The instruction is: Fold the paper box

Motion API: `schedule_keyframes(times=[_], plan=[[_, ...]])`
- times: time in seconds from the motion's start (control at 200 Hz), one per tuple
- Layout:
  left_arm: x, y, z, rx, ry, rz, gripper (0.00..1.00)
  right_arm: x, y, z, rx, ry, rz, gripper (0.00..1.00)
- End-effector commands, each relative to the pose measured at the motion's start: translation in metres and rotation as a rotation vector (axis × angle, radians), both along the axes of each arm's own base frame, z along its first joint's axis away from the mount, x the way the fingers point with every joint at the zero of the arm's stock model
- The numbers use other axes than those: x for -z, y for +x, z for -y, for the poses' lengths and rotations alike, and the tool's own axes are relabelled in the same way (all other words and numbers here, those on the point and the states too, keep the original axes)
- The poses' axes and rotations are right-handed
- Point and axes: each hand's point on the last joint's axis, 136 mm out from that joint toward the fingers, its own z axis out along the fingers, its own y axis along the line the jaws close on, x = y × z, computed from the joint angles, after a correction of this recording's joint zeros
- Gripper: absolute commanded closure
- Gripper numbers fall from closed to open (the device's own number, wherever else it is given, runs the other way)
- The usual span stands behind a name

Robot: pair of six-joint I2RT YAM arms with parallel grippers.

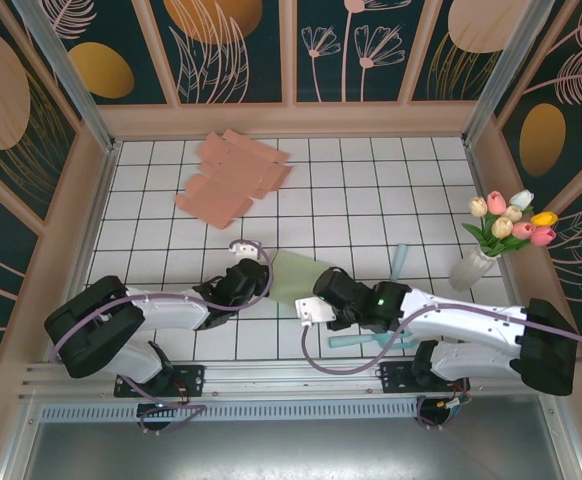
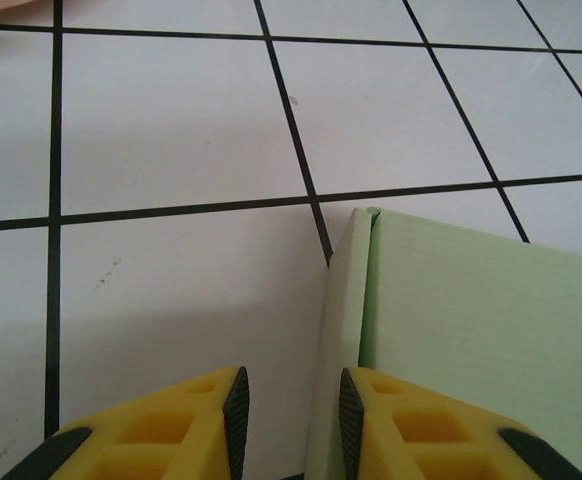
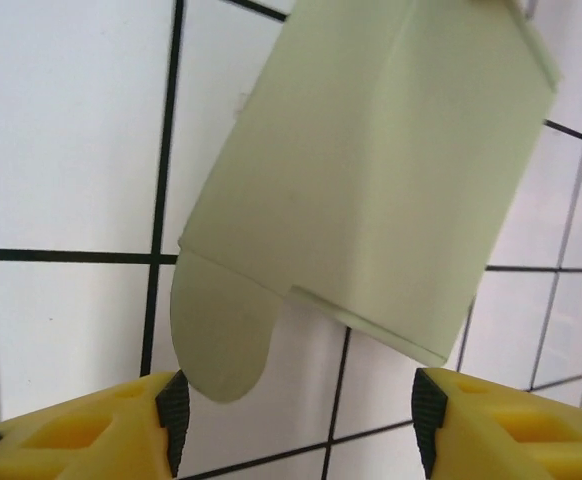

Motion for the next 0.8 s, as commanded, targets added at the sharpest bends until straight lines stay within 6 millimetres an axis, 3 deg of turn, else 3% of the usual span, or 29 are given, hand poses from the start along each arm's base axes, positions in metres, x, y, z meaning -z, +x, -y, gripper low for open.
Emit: schedule_keyframes(times=[0.0,0.2,0.34,0.586,0.681,0.796], plan=[[0.001,0.004,0.002,-0.025,-0.012,0.009,0.67,-0.026,0.016,0.009,0.201,0.090,0.048,0.34],[0.002,0.005,0.006,-0.028,-0.028,0.005,0.67,-0.043,0.026,-0.015,0.454,0.347,-0.054,0.33],[-0.001,0.005,0.008,-0.025,-0.049,0.009,0.67,-0.049,0.055,-0.027,0.729,0.600,-0.122,0.34],[-0.003,0.003,0.008,-0.020,-0.068,0.011,0.68,-0.005,0.106,-0.007,1.129,0.815,-0.228,0.36],[-0.005,0.002,0.006,-0.026,-0.071,0.019,0.67,0.011,0.110,0.002,1.188,0.848,-0.238,0.36],[-0.010,0.003,0.002,-0.037,-0.073,0.034,0.66,0.026,0.104,-0.002,1.210,0.881,-0.307,0.36]])
